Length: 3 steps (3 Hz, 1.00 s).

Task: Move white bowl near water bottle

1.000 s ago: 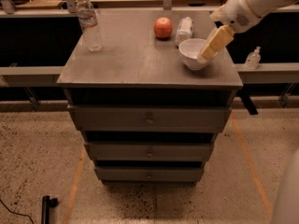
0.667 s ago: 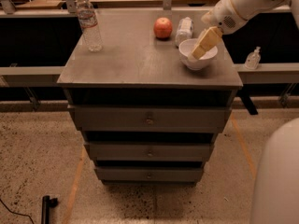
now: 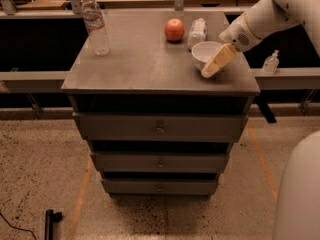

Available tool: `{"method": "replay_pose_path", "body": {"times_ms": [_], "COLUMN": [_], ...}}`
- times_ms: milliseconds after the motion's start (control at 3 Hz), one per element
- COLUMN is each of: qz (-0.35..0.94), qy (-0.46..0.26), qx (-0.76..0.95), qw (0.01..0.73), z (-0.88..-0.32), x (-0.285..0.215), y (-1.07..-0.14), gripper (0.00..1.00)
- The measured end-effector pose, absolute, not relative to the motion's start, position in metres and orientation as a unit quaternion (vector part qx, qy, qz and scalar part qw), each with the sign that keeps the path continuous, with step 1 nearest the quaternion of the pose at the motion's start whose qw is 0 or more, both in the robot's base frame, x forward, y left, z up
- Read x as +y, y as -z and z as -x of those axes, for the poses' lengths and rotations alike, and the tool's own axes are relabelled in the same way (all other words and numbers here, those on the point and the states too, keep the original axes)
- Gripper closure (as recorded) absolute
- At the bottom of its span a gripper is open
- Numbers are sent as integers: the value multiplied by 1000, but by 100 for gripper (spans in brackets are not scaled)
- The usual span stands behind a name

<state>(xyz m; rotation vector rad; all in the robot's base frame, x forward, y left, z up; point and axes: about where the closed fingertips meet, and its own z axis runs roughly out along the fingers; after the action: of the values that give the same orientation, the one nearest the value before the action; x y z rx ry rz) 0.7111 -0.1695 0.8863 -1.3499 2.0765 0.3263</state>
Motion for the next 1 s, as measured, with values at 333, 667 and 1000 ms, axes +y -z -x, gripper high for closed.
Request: {"method": "replay_pose_path", "body": {"times_ms": [333,667,1000], "qz": [505,507,514], "qy": [-125,-125,-122], "qx": [795,794,788], "qw": [310,311,316], "z": [-703,-693,-683], "x": [-175,-175,-172], "y": [-873,-869,-868], "gripper": [0,0,0]}}
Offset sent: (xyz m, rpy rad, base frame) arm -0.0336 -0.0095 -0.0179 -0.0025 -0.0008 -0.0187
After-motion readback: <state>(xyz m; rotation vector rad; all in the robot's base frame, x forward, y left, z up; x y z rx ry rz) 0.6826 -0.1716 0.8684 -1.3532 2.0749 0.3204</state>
